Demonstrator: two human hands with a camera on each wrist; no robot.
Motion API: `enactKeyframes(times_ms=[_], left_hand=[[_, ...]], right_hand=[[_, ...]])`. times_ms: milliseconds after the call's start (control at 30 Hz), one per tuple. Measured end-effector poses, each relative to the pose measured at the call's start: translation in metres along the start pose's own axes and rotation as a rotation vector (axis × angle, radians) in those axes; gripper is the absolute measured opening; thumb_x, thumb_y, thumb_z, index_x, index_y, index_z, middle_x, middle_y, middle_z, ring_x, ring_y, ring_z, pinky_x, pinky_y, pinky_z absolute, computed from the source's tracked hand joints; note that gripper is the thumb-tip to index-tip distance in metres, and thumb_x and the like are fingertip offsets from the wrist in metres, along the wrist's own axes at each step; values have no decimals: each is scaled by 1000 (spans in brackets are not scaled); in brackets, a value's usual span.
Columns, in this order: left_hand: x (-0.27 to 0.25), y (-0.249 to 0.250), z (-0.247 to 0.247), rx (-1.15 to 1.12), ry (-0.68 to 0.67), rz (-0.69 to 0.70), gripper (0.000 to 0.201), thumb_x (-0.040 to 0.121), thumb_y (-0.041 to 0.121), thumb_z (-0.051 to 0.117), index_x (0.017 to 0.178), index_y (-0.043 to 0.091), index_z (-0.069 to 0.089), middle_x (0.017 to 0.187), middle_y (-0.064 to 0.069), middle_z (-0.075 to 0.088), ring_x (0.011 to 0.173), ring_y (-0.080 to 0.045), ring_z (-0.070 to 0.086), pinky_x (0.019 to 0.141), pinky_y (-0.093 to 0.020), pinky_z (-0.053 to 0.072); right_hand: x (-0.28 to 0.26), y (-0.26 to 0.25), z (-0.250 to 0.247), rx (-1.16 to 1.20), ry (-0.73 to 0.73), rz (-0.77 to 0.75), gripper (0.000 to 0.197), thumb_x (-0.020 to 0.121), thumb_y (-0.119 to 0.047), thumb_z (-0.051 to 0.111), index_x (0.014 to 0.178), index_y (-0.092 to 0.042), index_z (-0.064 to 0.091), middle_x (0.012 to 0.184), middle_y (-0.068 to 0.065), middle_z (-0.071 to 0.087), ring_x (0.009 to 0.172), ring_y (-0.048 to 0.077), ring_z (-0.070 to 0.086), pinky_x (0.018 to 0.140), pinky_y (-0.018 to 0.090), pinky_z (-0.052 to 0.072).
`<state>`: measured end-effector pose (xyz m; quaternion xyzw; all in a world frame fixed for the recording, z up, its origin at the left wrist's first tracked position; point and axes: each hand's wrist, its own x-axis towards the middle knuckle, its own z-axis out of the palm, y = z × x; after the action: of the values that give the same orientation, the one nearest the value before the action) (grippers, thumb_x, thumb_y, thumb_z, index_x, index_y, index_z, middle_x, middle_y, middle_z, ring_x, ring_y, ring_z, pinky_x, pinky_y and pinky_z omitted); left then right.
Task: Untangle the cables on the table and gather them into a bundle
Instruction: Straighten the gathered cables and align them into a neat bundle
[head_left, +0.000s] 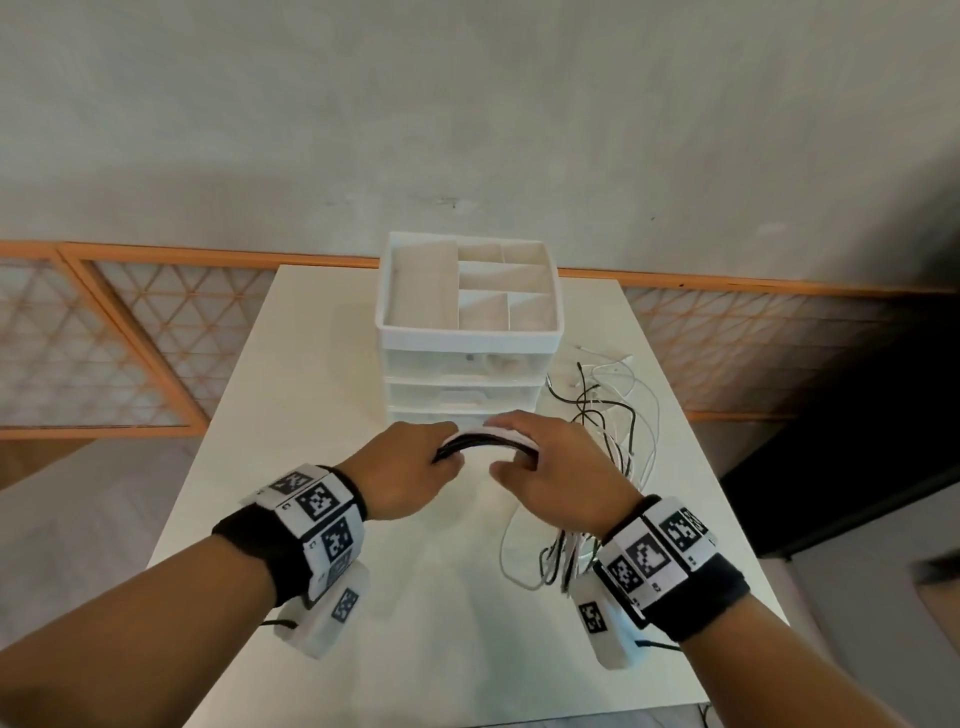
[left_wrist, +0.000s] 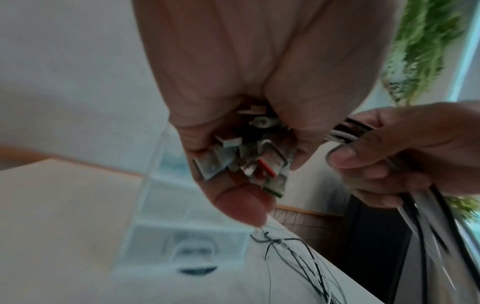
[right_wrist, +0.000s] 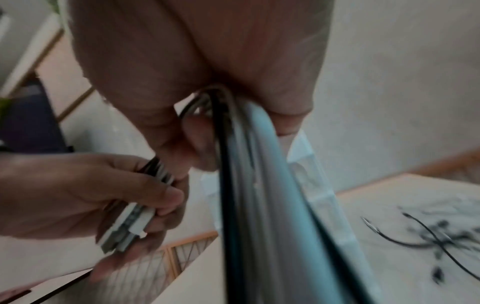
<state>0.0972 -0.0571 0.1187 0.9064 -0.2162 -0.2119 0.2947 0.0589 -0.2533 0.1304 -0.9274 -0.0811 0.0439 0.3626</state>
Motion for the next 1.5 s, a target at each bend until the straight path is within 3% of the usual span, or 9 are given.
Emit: enactKeyframes(times_ms=[167,300,467,633,833,967,1100,1367,1500], left_hand=[[2,25,-23,110,-8,67,12,89,24,63,78,26,59,84,2,67,80,-19,64,70,-33,50],[-9,25,-43,-631,-34,19,34,82,41,76,106,18,69,102,-10,75,89,-20,71,82,-38,56],[-8,41,-37,-1118,28,-106,70,91,68,40,102,7,73,94,-20,72,76,-28,68,62,-37,58],[1,56,-36,-1046,149,-121,65,98,61,34,98,4,66,72,-12,65,59,-23,60,46,-27,49],[1,54,-40,-1108,15,-55,69,80,72,53,103,8,65,76,-10,63,65,-23,60,50,-27,50],[8,61,-26,-963,231,-5,48,75,51,72,94,8,65,60,-6,56,52,-16,48,41,-22,33],[18,59,-22,-1019,471,-60,23,90,26,70,85,5,60,54,-7,54,44,-16,47,38,-18,29],[19,57,-19,-1000,479,-13,16,88,7,70,84,3,55,53,-10,56,40,-21,44,44,-25,39],[20,49,-29,-984,430,-97,23,83,18,77,93,6,60,92,-19,66,70,-20,67,58,-28,55]], right_hand=[[6,-20,-2,65,-20,-90,45,87,-11,64,129,-27,61,93,-8,72,75,8,64,71,15,48],[2,-9,-10,325,134,-94,33,86,-12,65,115,-25,73,95,-1,77,85,24,70,77,38,54],[1,-16,-11,471,161,-181,28,96,-16,65,124,-15,69,101,-9,77,91,4,71,80,15,50],[3,-23,-7,343,154,-310,38,104,-7,49,141,-14,55,55,-28,55,52,-5,53,58,1,38],[1,-22,-13,339,230,-358,34,100,-4,56,133,-10,63,81,-6,72,65,-8,60,66,1,42],[8,-15,-9,157,221,-368,18,103,-20,53,110,-15,68,86,-9,74,78,9,70,71,27,56],[12,-12,-14,238,228,-159,43,99,-32,58,140,-18,53,64,-13,55,57,-2,56,58,11,41],[18,-12,-19,323,79,-103,24,95,-36,65,93,-13,73,78,-7,74,50,-1,50,53,10,36],[19,-4,-22,247,112,-47,21,92,-36,69,74,-28,63,51,-20,54,47,0,46,50,12,34]])
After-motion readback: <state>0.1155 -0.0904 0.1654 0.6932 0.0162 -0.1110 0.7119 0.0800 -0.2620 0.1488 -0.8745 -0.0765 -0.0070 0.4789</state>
